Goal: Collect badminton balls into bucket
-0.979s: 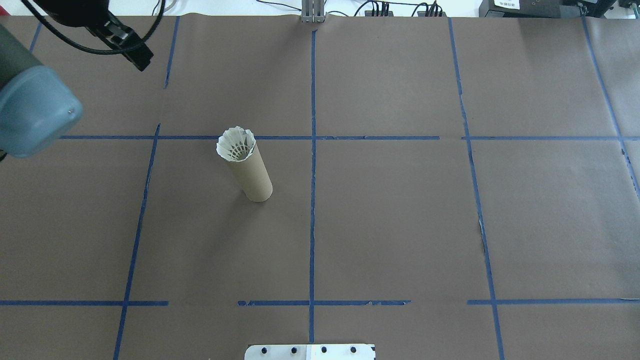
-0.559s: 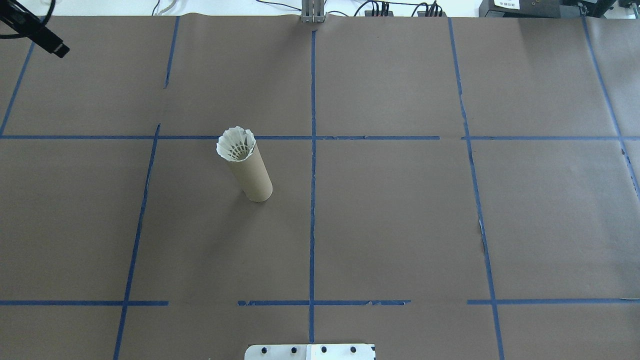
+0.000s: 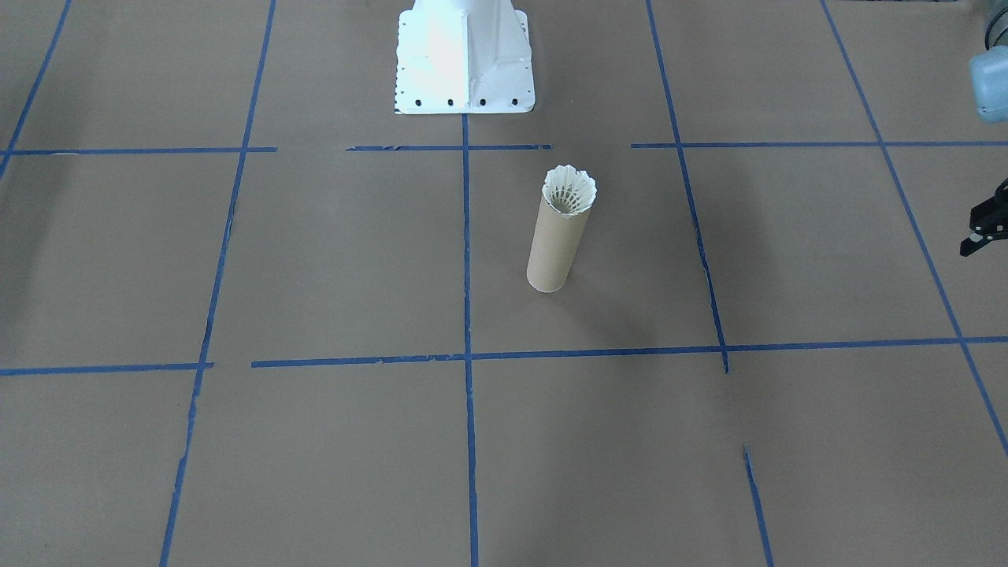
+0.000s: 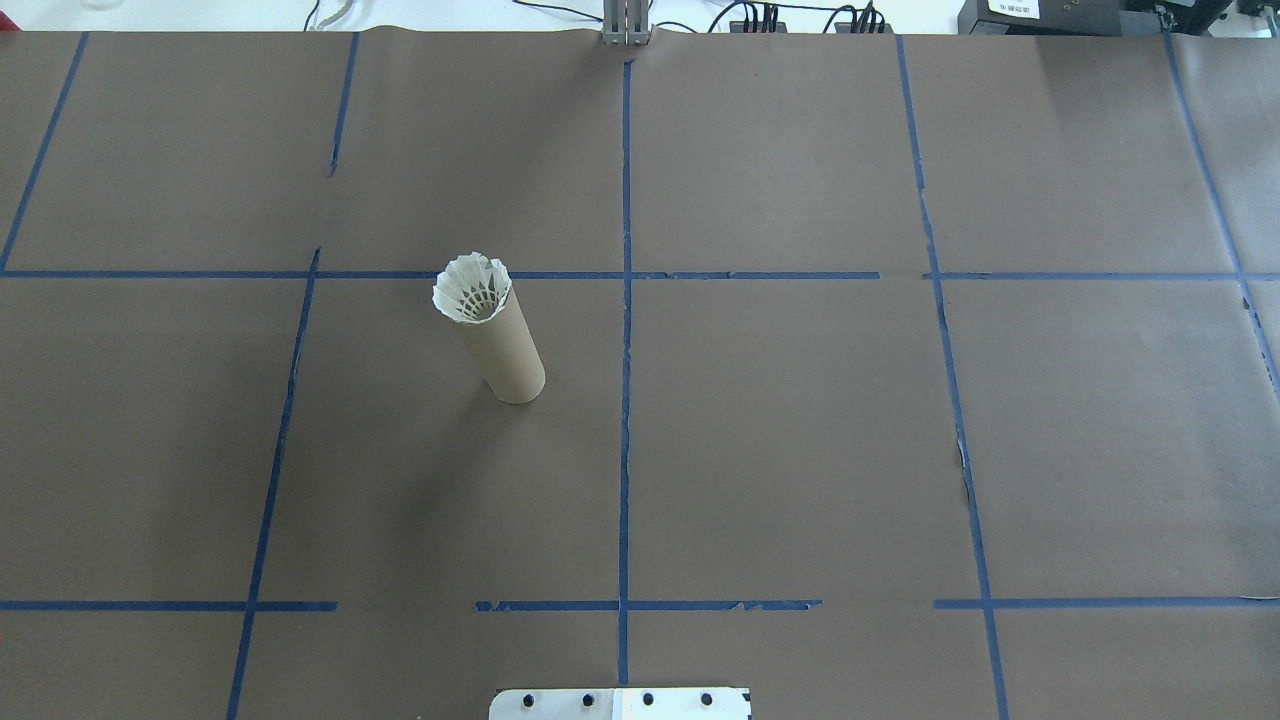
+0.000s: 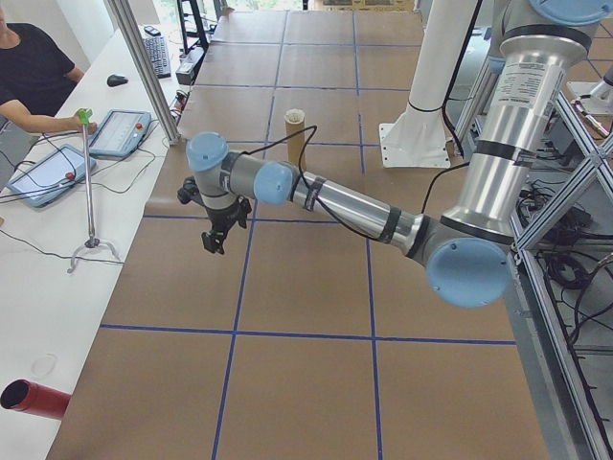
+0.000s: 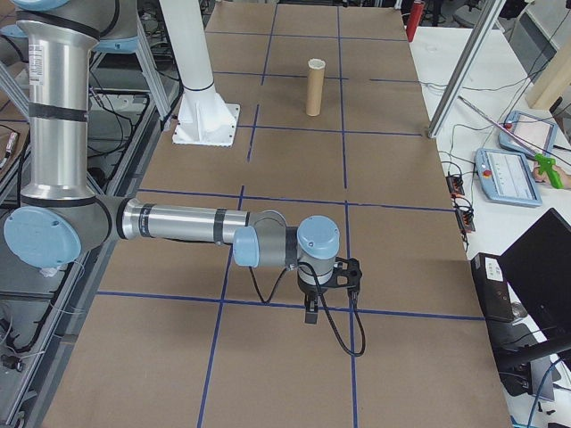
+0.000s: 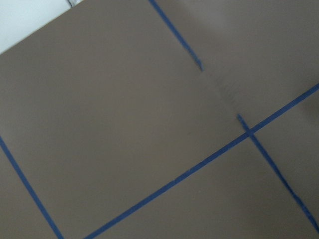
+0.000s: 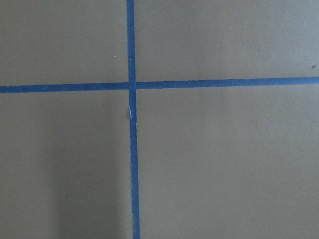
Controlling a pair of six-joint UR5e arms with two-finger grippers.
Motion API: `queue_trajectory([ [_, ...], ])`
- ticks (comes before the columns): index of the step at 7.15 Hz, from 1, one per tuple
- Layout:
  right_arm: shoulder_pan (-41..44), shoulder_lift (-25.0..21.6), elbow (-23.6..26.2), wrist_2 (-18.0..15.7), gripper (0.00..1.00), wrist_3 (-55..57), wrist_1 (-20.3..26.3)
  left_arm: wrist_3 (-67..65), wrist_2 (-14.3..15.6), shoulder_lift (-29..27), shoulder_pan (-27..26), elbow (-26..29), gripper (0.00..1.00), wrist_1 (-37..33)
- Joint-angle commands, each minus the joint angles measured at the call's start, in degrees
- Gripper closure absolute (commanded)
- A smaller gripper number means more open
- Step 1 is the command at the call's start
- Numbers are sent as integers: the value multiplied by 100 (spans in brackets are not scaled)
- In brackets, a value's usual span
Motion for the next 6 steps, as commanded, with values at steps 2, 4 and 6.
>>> queue_trajectory([
  [2,0,0,0,0,0,0,0,-47,42,611,-827,831,0,-580],
  [4,0,0,0,0,0,0,0,-74,25,936,-880,814,0,-597],
  [6,0,0,0,0,0,0,0,-475,104,946,-863,849,0,-615],
])
